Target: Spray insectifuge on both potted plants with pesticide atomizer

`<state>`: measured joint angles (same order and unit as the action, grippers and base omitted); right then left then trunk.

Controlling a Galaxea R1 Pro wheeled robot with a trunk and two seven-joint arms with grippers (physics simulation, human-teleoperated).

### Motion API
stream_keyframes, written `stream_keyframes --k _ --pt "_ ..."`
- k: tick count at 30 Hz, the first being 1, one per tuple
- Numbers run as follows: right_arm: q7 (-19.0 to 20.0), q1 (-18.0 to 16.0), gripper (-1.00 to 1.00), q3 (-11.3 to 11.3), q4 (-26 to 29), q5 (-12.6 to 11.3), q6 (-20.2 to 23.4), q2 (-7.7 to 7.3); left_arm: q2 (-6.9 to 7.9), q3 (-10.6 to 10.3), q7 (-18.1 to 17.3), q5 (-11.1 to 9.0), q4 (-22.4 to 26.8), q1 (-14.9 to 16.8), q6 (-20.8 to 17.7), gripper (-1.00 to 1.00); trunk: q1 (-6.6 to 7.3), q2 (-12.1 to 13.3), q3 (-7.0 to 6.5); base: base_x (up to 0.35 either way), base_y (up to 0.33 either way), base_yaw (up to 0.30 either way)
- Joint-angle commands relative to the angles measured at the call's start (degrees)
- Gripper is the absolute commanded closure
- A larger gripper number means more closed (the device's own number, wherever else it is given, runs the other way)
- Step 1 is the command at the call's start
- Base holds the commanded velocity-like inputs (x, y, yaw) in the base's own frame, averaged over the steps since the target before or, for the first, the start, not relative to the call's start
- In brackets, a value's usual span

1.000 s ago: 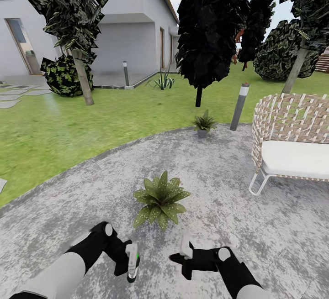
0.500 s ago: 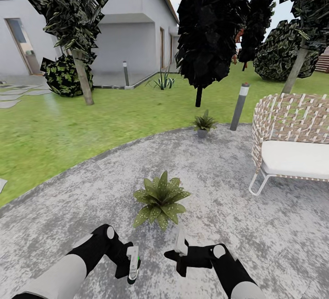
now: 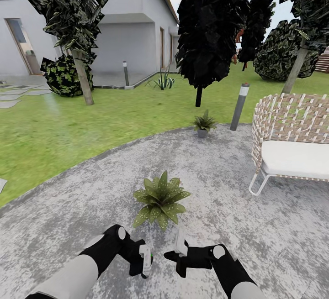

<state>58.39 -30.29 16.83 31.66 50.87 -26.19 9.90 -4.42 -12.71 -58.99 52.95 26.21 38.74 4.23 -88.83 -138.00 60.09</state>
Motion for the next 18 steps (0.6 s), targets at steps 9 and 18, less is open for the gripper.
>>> stream_keyframes --k 9,18 --pt "0.3 0.0 1.00 0.5 0.2 0.4 -0.2 0.10 -1.16 0.0 -0.5 0.3 0.0 -0.3 0.9 1.00 0.01 0.0 0.05 0.000 0.000 0.000" --pt "0.3 0.0 1.00 0.5 0.2 0.5 -0.2 0.10 -2.50 -0.7 -0.4 0.2 0.0 -0.5 1.0 1.00 0.01 0.0 0.05 0.000 0.000 0.000"
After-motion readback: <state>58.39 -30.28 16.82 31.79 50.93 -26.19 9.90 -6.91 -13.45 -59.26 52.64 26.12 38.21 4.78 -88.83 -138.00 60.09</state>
